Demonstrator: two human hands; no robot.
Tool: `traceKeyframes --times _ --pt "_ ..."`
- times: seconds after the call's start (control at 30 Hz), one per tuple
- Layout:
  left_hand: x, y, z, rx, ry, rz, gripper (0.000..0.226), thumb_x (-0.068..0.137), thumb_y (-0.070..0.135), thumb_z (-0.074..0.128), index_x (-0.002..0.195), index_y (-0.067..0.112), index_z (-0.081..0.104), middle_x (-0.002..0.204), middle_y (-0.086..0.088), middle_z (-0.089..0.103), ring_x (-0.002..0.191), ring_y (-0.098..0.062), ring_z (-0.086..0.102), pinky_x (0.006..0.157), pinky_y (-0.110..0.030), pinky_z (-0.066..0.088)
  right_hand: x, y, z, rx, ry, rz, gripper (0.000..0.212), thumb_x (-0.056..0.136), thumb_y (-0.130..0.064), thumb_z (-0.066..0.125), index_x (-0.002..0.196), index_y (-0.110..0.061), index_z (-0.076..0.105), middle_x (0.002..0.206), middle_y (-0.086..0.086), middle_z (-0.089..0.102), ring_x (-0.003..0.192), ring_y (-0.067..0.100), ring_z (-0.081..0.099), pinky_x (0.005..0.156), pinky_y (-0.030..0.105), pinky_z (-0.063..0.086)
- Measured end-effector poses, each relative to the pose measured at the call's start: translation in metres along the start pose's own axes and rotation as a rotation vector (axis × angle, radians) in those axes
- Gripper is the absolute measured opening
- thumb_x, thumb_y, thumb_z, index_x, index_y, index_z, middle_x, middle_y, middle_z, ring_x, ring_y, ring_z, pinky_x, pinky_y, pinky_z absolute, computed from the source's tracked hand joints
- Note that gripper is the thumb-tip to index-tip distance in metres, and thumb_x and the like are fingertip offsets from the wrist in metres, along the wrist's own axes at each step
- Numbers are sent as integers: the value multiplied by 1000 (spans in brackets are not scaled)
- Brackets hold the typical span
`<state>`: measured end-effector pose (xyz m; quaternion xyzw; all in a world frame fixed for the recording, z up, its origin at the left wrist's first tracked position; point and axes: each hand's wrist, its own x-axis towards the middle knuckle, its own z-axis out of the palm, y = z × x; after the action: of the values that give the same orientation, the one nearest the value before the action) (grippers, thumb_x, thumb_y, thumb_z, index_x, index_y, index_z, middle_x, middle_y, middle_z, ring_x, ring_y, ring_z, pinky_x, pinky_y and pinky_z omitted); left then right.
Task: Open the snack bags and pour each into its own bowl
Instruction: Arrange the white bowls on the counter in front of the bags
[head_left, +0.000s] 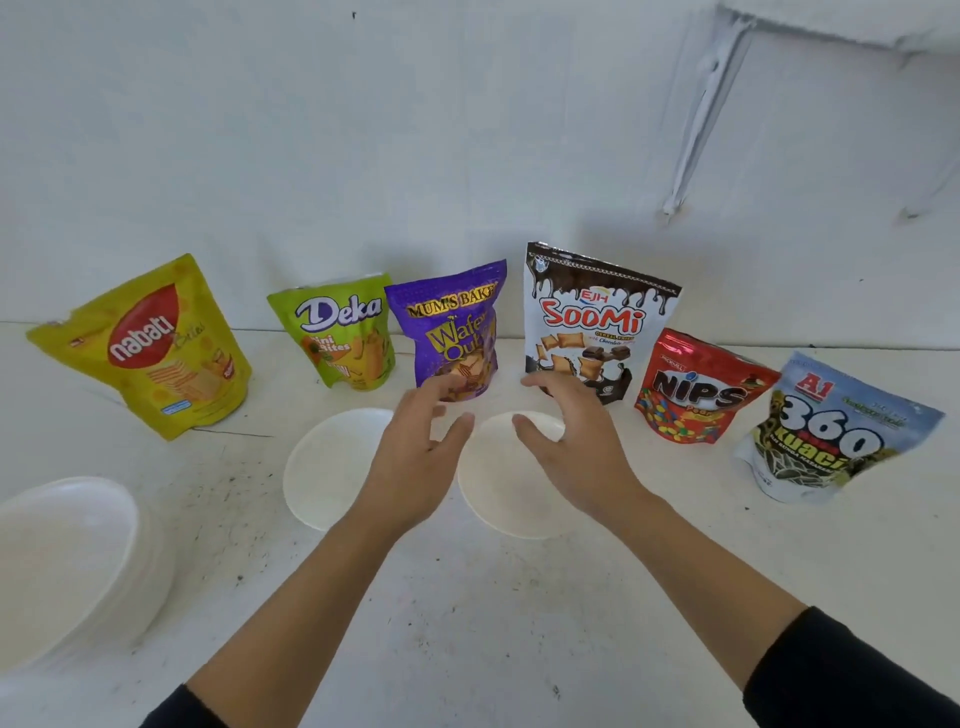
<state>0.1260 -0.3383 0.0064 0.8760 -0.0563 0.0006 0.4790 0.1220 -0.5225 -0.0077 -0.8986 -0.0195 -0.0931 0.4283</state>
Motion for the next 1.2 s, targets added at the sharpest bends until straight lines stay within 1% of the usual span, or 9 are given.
traceKeyframes --times 0.07,0.2,0.4,0.53,0.7,0.8,0.87,1.0,1.2 --pt "-4 7 -26 -1 85 31 25 103 26 56 127 32 55 124 5 56 103 -4 59 67 -3 42 6 -26 4 60 5 -80 39 93 -24 68 130 -24 56 123 -12 56 116 9 50 95 27 45" --pt "-20 4 -86 74 249 97 16 99 24 59 111 34 62 106 7 60 94 0 60 69 -11 43 17 -76 28 113 -20 -210 36 89 -18 71 123 -18 60 114 -6 60 98 9 57 74 8 42" --pt "-63 -45 -185 288 421 25 14 96 25 63 107 32 68 107 8 58 95 -10 60 72 -20 42 19 -144 96 13 -254 -442 37 91 -27 67 127 -24 58 120 -6 56 115 17 54 96 34 45" --pt "-98 -85 -238 404 467 -87 14 97 27 61 107 32 69 103 9 55 104 -16 55 84 -31 43 11 -183 155 -57 -412 -513 38 94 -37 62 131 -30 55 125 -1 54 122 20 47 99 35 39" --pt "-138 -138 -281 653 447 -297 21 96 33 60 116 35 68 126 5 54 122 -23 49 99 -41 36 -6 -221 218 -75 -528 -524 35 95 -39 59 130 -32 55 135 -2 46 129 21 37 105 46 40" --pt "-156 -168 -290 669 376 -400 26 97 35 59 122 37 65 141 2 46 133 -23 44 105 -43 33 -17 -227 250 -161 -561 -506 35 95 -39 58 130 -33 54 140 0 39 134 23 31 104 46 40" --pt "-164 -184 -293 629 345 -437 27 97 34 59 124 37 63 144 1 43 127 -23 50 105 -42 35 -22 -225 266 -210 -579 -470 35 95 -39 57 130 -33 53 143 2 35 135 25 30 104 46 40" --pt "-168 -201 -295 454 348 -415 22 96 30 59 115 39 59 122 6 55 89 -15 65 86 -38 54 -27 -220 287 -298 -616 -375 38 94 -31 54 132 -32 48 140 0 36 126 26 42 98 43 42" --pt "-150 -204 -303 393 373 -413 26 79 21 69 100 36 63 99 8 60 81 -16 62 75 -37 55 -19 -225 293 -319 -596 -299 47 85 -17 60 130 -26 51 124 -4 50 109 24 54 82 37 48"
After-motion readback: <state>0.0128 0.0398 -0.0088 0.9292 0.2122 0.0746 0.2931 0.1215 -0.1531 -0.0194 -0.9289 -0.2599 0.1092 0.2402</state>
